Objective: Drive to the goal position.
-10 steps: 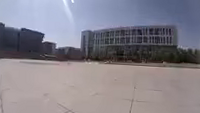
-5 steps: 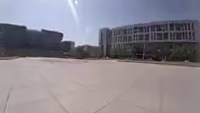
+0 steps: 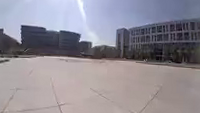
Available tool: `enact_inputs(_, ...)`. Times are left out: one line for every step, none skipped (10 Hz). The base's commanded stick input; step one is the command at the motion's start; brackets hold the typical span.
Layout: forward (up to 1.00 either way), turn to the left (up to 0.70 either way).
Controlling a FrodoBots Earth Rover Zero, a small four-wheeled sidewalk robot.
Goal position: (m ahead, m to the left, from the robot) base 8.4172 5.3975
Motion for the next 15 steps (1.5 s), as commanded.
enact_inputs(1.00, 0.40)
enact_inputs(1.00, 0.40)
enact_inputs(1.00, 0.40)
enact_inputs(1.00, 0.40)
enact_inputs(1.00, 0.40)
enact_inputs(1.00, 0.27)
enact_inputs(1.00, 0.02)
enact_inputs(1.00, 0.00)
enact_inputs(1.00, 0.00)
enact_inputs(1.00, 0.00)
enact_inputs(1.00, 0.00)
enact_inputs(1.00, 0.00)
enact_inputs(1.00, 0.00)
enact_inputs(1.00, 0.00)
enact_inputs(1.00, 0.00)
